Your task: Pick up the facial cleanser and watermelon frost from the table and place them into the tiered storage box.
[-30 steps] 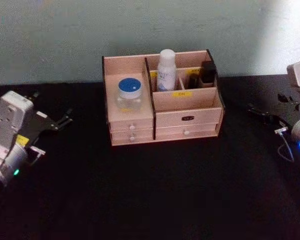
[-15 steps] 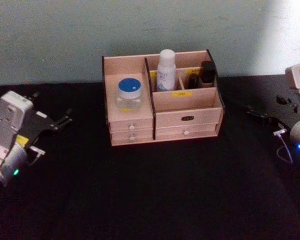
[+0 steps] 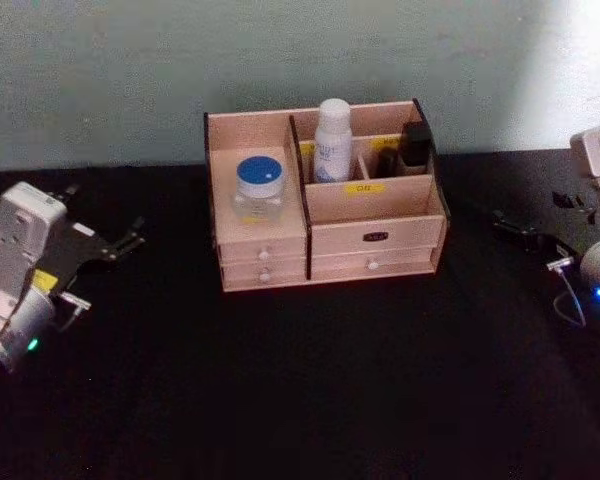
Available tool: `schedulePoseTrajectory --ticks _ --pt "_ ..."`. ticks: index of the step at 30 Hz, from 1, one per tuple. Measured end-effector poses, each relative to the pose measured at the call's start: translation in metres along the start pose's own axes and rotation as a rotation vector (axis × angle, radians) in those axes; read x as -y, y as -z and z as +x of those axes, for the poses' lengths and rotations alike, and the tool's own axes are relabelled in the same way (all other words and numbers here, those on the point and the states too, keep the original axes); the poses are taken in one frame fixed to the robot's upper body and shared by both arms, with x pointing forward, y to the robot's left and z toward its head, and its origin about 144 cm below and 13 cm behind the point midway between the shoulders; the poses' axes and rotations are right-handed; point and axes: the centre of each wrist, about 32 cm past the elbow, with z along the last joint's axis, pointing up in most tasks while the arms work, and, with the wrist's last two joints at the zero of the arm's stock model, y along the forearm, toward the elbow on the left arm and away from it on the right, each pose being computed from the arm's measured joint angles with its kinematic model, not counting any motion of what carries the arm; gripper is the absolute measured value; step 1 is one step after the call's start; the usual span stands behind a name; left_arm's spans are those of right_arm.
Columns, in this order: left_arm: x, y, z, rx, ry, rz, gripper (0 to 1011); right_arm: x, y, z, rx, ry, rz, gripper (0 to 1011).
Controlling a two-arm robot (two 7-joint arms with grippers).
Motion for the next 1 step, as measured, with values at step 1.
schedulePoseTrajectory --ticks 1 --pt "0.0000 0.0000 0.0000 0.000 0.000 0.000 1001 0.0000 0.0000 0.0000 0.000 0.000 0.000 1003"
